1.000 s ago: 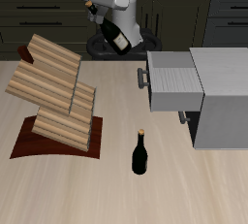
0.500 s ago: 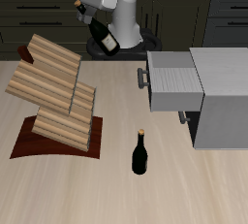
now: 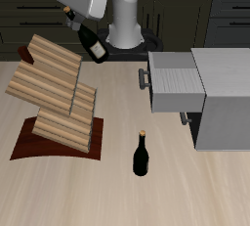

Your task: Place the wine bottle from the drawer onto the top layer of the wine rack and close the drawer

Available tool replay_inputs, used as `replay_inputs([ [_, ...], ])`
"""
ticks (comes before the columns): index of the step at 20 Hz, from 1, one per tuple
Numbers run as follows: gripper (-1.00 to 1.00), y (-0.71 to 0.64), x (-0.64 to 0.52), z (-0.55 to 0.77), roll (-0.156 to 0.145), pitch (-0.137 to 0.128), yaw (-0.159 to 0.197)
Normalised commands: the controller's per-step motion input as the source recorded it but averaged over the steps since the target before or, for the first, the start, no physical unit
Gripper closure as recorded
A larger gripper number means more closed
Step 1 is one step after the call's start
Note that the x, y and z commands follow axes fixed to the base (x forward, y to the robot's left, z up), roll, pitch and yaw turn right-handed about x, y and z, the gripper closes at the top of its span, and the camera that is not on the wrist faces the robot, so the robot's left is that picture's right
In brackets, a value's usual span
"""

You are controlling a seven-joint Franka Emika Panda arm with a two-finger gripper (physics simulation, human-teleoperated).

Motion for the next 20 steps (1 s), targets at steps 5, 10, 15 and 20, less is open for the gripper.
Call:
replay_inputs([
  [5,1.00,-0.19,0.15,-0.21,-0.042,0.029,-0.031],
  [10,1.00,-0.22,0.03,-0.02,-0.045,-0.003,-0.032],
  [15,1.00,-0.18,0.03,-0.01,-0.038,0.003,-0.021],
  [20,1.00,-0.17,0.11,-0.06,-0.050,0.031,-0.047],
])
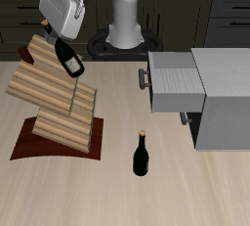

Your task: Place the wine bottle from the drawer onto the top layer of the wine rack and close the drawer

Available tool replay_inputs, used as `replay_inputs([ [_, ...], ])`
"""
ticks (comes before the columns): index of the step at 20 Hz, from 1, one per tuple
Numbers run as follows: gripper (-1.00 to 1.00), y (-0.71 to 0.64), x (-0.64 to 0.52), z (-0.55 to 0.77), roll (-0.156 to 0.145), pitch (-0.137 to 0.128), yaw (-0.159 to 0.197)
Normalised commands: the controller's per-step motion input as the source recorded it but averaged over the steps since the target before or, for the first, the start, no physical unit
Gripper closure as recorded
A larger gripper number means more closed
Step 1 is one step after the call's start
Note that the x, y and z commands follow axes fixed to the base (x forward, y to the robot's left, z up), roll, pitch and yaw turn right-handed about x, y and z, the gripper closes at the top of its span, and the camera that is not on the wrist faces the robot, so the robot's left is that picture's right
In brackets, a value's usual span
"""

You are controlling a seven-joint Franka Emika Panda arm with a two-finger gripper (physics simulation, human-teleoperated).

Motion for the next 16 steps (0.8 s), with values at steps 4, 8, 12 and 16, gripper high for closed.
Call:
replay_inputs([
  [4,1.00,-0.16,0.15,-0.11,-0.052,0.033,-0.041],
  [8,1.00,-0.03,0.05,-0.06,-0.015,0.019,-0.021],
  [12,1.00,-0.02,0.08,-0.09,-0.020,0.016,-0.032],
  [16,1.00,-0.12,0.20,-0.17,-0.061,0.065,-0.062],
])
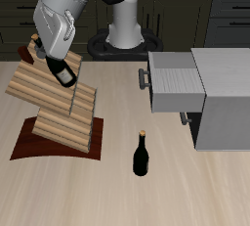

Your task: Place the wine bottle from the drawer onto the top layer of the wine rack and close the drawer

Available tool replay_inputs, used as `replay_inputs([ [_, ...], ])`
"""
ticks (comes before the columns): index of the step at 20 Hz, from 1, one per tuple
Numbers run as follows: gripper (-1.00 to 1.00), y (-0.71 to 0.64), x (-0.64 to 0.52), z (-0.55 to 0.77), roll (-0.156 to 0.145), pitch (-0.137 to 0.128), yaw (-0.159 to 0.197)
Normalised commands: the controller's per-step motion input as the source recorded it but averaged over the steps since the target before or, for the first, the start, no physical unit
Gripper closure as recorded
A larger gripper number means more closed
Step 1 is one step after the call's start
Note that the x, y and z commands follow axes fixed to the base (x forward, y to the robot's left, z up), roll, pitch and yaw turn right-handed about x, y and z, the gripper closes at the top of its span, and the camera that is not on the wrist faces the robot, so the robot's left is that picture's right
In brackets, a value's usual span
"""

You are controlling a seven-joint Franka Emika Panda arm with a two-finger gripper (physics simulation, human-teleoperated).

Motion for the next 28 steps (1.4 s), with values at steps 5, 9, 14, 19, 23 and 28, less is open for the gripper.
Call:
replay_inputs([
  [5,1.00,-0.17,0.11,-0.13,-0.064,0.049,-0.057],
  [9,1.00,-0.30,0.16,-0.12,-0.078,0.040,-0.060],
  [14,1.00,-0.11,0.08,-0.16,-0.035,0.042,-0.027],
  [19,1.00,-0.11,0.04,-0.15,-0.050,0.039,-0.037],
  [23,1.00,-0.03,0.02,-0.13,-0.014,0.021,0.009],
  [28,1.00,-0.11,0.05,-0.12,-0.039,0.048,-0.038],
])
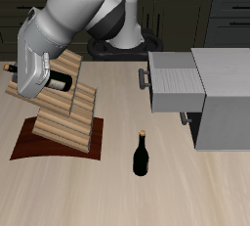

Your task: Place the wine bottle from the drawer onto the top layer of the wine rack and close the drawer

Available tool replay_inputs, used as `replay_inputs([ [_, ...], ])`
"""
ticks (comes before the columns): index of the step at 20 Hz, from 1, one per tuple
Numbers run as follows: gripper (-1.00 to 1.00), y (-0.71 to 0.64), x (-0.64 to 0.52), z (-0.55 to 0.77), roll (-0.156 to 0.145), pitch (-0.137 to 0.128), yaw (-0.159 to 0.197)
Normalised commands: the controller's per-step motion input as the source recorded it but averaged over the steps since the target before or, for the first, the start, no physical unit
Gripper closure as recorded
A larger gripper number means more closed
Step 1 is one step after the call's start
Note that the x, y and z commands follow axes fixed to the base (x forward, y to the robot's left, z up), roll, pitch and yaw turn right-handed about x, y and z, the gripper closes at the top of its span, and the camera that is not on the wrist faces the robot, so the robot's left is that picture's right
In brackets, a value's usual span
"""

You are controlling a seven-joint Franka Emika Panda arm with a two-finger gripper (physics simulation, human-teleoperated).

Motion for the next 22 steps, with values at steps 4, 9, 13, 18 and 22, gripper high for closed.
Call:
replay_inputs([
  [4,1.00,-0.13,0.04,-0.15,-0.056,0.046,-0.026],
  [9,1.00,-0.07,0.02,-0.11,-0.009,0.035,-0.013],
  [13,1.00,-0.07,0.00,-0.10,-0.029,0.026,-0.011],
  [18,-1.00,-0.08,-0.07,-0.01,-0.035,0.011,0.021],
  [22,-1.00,-0.03,0.03,0.04,-0.028,0.004,0.002],
])
